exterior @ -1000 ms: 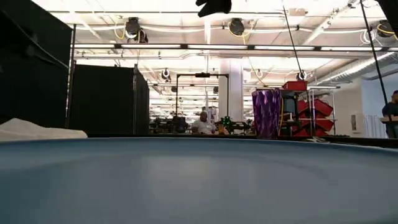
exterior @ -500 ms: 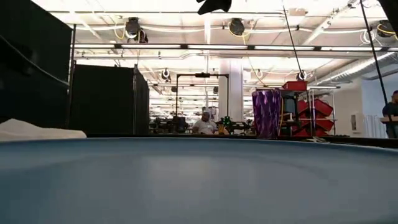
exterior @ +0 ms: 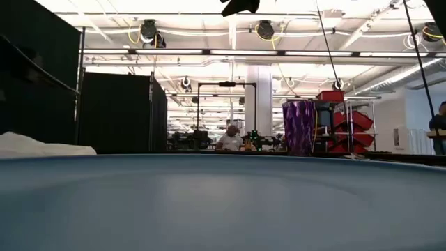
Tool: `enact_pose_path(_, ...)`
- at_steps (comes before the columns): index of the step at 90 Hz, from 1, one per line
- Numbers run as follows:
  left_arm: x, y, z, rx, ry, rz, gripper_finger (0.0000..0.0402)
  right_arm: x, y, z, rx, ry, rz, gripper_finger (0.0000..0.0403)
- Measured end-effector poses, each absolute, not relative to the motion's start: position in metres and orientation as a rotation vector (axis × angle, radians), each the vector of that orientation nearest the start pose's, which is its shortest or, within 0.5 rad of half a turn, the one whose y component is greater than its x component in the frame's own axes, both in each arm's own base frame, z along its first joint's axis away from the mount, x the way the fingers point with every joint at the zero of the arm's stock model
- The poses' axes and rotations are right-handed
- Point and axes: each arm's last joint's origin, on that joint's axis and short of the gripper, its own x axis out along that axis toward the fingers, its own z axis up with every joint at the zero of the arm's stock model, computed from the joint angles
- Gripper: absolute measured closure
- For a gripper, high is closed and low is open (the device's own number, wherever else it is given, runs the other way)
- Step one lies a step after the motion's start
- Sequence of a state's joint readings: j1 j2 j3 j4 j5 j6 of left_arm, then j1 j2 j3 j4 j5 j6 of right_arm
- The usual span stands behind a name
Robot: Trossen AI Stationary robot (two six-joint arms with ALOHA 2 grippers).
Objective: Set table place
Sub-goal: Adjust the table napkin
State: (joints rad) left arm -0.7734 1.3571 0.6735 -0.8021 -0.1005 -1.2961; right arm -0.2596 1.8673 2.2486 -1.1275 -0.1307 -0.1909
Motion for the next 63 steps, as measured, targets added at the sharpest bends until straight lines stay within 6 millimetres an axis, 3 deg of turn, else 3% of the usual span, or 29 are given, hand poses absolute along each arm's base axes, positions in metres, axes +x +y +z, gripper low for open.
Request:
enact_pose_path(38, 0.152, -0.145, 0.176, -0.519, 1.340, 0.299, 0.0252, 0.362, -0.092, 0.437, -0.037, 0.740, -0.053, 0.0148)
enact_pose_path(63, 0.158, -0.150, 0.159, -0.451, 1.363, 0.329, 0.0252, 0.361, -0.091, 0.436, -0.034, 0.757, -0.049, 0.0148)
